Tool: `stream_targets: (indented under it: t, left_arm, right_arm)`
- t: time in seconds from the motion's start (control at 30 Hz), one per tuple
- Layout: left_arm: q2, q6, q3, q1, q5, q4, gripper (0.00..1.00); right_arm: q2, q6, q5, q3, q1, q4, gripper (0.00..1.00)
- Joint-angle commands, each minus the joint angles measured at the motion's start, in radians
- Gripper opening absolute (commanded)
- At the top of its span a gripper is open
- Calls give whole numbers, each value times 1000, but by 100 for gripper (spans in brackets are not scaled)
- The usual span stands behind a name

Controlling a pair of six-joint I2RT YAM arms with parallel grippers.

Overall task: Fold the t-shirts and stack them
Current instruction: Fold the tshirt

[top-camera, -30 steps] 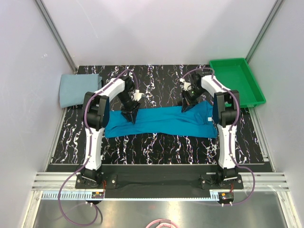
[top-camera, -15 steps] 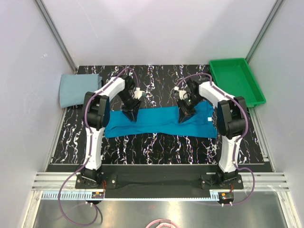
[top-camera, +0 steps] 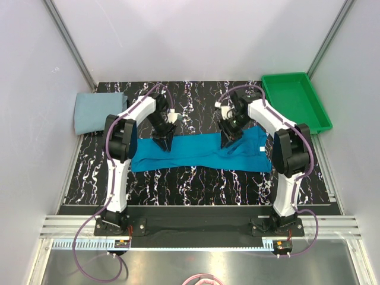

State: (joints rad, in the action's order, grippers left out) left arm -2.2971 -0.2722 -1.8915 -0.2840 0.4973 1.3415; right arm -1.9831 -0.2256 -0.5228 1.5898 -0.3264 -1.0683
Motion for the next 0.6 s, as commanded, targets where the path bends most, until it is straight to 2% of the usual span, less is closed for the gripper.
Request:
stream_targets:
  t: [0.0, 0.4, 0.57]
  left_arm:
    - [18, 1, -21, 5, 18, 54, 40]
    - [30, -5, 22, 5, 1, 58, 40]
    - [31, -5, 22, 5, 6, 58, 40]
  right_arm:
    - [33, -27, 46, 117, 1, 7, 38]
    - [-259, 6, 55, 297, 131, 39, 35]
    - [-260, -23, 75, 262, 161, 25, 34]
